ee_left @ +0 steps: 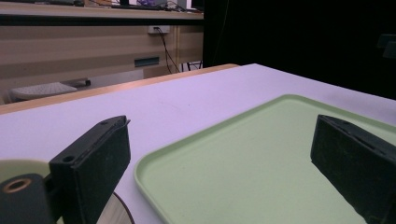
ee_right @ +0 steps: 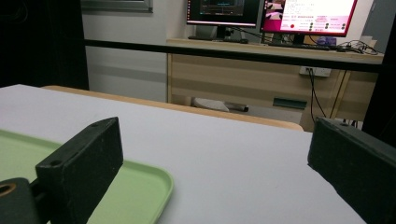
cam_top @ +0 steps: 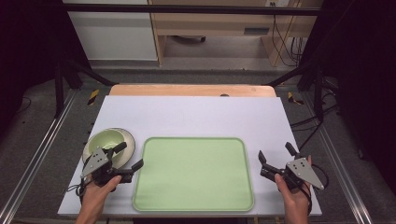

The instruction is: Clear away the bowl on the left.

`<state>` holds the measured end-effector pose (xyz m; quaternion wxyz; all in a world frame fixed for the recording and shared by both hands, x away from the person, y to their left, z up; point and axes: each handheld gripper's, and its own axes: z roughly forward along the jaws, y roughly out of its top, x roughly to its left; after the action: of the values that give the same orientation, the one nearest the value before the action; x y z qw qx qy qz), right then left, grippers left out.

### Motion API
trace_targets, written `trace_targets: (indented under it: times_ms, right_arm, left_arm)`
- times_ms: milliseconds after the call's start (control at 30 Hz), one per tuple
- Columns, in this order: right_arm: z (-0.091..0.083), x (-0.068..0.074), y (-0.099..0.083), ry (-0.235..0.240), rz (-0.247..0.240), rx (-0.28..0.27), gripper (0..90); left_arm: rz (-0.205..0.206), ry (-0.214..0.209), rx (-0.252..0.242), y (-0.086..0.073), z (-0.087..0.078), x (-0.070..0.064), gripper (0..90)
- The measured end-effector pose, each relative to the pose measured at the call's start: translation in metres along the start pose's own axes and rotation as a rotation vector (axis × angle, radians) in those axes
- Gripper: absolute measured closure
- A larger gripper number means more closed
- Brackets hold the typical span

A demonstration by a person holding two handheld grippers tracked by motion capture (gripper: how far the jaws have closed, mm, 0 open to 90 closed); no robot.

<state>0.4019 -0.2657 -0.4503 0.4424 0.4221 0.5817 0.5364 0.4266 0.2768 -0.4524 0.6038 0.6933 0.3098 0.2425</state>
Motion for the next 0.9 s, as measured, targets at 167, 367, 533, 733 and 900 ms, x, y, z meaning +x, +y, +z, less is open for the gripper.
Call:
trace_targets:
  times_ms: [167,367,533,733,900]
  right_arm:
    - [-0.001,0.001,0.0,-0.003,-0.002,0.004,3.5]
    - [-0.001,0.001,0.001,-0.008,0.002,-0.001,3.5]
    - [-0.003,0.001,0.001,-0.016,-0.002,0.006,3.4]
    - [-0.003,0.0,0.0,-0.015,-0.003,0.008,3.4]
    - [-0.004,0.0,0.001,-0.015,0.003,0.008,3.4]
  left_arm:
    - [0.002,-0.005,0.021,0.001,0.005,-0.006,4.6]
    - [0.023,-0.008,0.055,0.004,0.007,-0.012,4.1]
    - [0.099,0.011,0.091,0.025,0.005,-0.027,5.0]
    - [0.101,0.006,0.072,0.046,0.008,-0.031,5.4]
    - [0.108,0.014,0.055,0.073,0.021,-0.02,6.4]
